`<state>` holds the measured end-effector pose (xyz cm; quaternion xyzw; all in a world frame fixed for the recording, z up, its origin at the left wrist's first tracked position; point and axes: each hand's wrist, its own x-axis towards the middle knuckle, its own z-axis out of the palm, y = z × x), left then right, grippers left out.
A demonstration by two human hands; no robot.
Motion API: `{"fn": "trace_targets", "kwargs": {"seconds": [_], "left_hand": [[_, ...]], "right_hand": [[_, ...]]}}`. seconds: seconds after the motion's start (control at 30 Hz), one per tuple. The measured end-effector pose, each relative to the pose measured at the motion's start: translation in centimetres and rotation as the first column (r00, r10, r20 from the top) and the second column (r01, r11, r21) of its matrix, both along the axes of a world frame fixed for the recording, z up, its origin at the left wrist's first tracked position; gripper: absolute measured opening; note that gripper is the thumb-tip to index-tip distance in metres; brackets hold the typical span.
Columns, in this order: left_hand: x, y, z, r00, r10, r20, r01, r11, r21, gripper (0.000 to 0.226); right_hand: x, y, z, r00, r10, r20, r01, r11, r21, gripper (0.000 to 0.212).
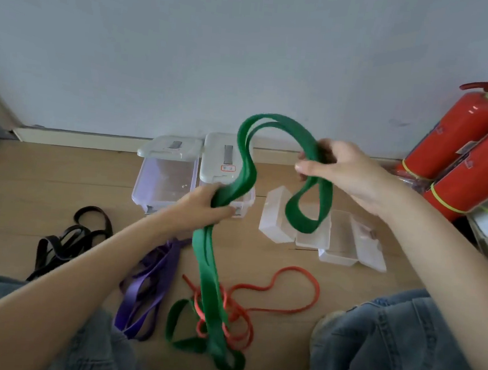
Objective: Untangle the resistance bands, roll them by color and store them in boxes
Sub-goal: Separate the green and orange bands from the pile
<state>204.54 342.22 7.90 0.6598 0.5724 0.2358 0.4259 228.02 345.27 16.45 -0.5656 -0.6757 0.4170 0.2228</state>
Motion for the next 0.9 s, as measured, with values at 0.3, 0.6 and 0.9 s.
{"fn": "trace_targets", "kwargs": {"seconds": [0.3, 0.6, 0.9], "left_hand": [[2.1, -1.0, 8.2, 0.96, -0.27, 0.069, 0.261, 0.958, 0.118, 0.017], [1.5, 0.0, 2.2, 0.989, -0.116, 0.096, 0.107, 0.989, 0.101, 0.011], [0.8, -0.6, 2.4, 0.996, -0.088, -0.007, 0.087, 0.995, -0.054, 0.017]], "right_hand": [[-2.1, -1.5, -0.3, 0.895, 0.441, 0.067, -0.436, 0.896, -0.084, 0.071], [-4.3, -2.2, 1.1, 0.705, 0.104, -0.702, -0.174, 0.984, -0.029, 0.013], [-0.8, -0.8, 1.2, 0.996, 0.047, -0.077, -0.043, 0.998, 0.052, 0.008]]}}
